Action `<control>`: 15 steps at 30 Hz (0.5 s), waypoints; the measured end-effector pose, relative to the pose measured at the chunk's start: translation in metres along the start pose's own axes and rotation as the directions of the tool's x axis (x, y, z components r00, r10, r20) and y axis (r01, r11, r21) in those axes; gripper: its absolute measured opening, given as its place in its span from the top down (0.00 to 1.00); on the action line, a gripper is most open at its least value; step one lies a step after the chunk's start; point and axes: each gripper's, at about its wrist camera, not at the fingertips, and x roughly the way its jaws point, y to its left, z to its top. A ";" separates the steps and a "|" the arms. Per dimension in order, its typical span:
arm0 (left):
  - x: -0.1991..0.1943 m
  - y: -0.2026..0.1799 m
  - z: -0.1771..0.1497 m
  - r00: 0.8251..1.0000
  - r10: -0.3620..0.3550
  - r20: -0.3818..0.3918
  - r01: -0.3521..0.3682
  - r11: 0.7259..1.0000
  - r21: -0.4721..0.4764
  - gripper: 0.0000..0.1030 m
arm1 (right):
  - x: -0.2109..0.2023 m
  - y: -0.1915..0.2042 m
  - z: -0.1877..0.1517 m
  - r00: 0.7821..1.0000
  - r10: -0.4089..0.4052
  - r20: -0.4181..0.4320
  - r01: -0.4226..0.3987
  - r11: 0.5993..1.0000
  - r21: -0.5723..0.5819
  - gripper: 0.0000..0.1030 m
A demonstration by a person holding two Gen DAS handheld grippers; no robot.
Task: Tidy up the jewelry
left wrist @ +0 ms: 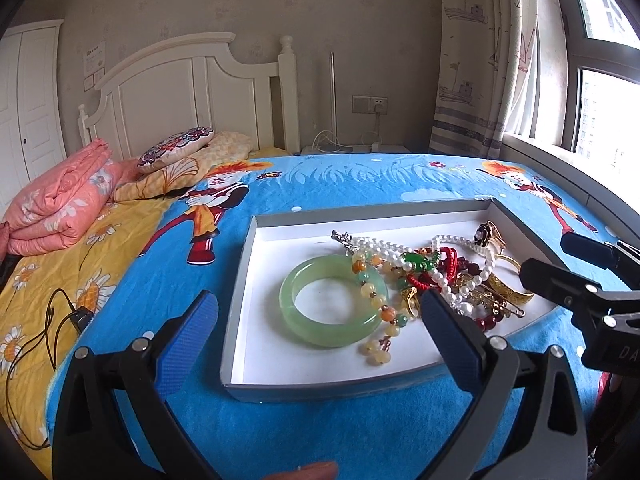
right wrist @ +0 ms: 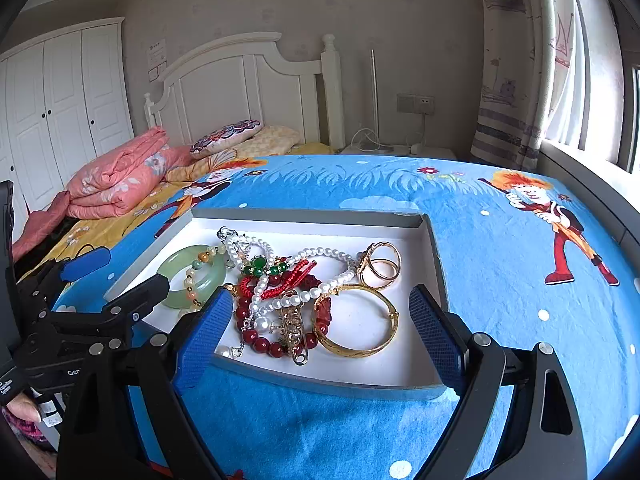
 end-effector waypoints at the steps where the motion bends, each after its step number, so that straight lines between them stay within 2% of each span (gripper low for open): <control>1: 0.000 0.001 0.000 1.000 0.000 0.000 0.000 1.000 -0.002 0.02 | 0.000 0.000 0.000 1.000 0.001 -0.001 -0.001 1.000 -0.001 0.16; 15: 0.001 0.001 0.000 1.000 -0.001 -0.001 0.001 1.000 -0.005 0.02 | 0.001 0.000 -0.001 1.000 0.004 -0.003 -0.004 1.000 0.002 0.16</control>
